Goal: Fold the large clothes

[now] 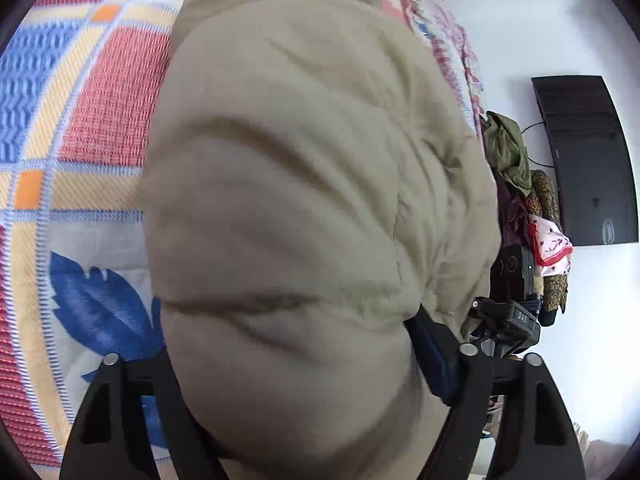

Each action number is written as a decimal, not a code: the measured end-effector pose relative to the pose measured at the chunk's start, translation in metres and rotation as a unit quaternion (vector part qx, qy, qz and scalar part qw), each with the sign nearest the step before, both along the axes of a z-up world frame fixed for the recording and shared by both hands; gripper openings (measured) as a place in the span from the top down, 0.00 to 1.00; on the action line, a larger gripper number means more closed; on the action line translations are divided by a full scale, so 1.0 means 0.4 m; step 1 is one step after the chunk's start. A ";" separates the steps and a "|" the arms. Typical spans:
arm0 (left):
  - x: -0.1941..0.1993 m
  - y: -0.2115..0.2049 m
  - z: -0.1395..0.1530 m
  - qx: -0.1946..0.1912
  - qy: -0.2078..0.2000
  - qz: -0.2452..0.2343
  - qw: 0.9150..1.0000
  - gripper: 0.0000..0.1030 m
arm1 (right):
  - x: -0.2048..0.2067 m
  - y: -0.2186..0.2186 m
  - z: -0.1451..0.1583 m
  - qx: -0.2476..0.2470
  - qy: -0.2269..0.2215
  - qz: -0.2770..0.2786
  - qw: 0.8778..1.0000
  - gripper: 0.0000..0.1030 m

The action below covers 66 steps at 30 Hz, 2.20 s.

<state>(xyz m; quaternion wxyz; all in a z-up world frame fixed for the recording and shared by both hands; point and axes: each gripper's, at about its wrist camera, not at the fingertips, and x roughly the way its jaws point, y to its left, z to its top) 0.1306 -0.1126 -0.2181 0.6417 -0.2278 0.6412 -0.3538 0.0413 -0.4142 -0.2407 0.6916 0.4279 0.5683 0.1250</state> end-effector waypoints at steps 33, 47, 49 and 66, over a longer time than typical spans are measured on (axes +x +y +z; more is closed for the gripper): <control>0.340 0.590 -0.004 0.088 -0.098 0.161 0.978 0.11 | 0.533 0.634 0.001 -0.051 -0.048 0.078 0.995 0.30; 0.339 0.552 0.239 0.174 -0.244 0.183 0.936 0.24 | 0.347 0.617 0.269 -0.218 -0.117 0.033 0.968 0.57; 0.363 0.487 0.242 0.181 -0.254 0.158 0.937 0.24 | 0.331 0.634 0.286 -0.217 -0.130 0.053 0.966 0.72; 0.268 0.229 0.162 0.271 -0.292 0.068 0.914 0.24 | 0.138 0.654 0.005 -0.211 -0.027 0.079 0.974 0.98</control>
